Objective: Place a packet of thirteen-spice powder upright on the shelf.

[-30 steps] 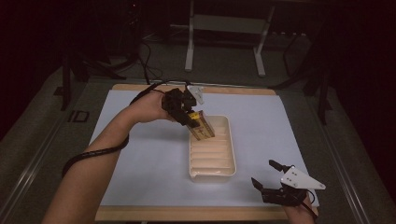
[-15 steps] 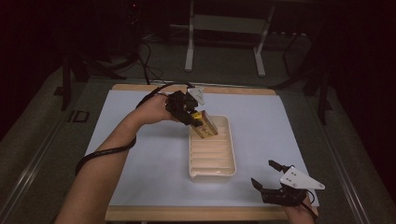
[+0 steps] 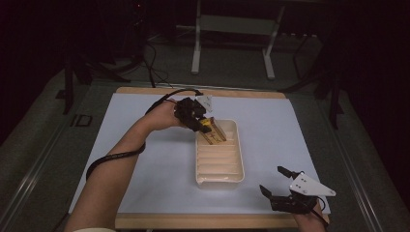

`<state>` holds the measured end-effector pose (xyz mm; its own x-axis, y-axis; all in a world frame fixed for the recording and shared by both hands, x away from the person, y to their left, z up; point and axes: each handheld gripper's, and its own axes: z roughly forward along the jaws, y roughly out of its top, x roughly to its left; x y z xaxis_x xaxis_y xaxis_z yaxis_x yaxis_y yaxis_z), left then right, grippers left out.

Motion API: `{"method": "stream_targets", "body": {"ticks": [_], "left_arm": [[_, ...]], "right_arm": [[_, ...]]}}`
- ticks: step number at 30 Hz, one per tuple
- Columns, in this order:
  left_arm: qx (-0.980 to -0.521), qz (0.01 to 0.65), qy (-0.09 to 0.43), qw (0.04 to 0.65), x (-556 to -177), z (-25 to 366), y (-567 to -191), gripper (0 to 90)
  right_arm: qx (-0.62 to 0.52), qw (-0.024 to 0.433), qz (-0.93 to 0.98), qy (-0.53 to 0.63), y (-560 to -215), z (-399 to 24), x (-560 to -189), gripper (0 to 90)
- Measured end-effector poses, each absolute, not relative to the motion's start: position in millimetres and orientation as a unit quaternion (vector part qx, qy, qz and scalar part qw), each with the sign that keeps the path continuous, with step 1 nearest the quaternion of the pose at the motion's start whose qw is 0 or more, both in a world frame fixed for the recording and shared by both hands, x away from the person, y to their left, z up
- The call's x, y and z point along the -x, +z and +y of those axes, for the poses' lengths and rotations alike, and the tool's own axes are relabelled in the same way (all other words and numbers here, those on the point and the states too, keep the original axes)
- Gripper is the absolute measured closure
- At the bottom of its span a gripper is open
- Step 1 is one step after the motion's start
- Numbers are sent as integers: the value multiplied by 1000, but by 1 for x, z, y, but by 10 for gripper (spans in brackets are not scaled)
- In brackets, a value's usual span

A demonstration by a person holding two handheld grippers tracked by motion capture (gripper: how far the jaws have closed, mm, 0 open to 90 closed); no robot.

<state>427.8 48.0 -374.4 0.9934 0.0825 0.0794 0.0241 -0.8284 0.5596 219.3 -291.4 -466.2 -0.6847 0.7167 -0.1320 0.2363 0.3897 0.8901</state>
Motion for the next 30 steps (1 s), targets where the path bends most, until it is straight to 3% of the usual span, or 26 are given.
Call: {"method": "stream_targets", "body": {"ticks": [22,30], "left_arm": [[-978,15,33,207,-435,23,-407,671],[-976,16,25,217,-437,17,-419,664]], "right_arm": [[-300,255,794,463,-466,-291,-219,146],[-301,255,794,463,-466,-291,-219,146]]}}
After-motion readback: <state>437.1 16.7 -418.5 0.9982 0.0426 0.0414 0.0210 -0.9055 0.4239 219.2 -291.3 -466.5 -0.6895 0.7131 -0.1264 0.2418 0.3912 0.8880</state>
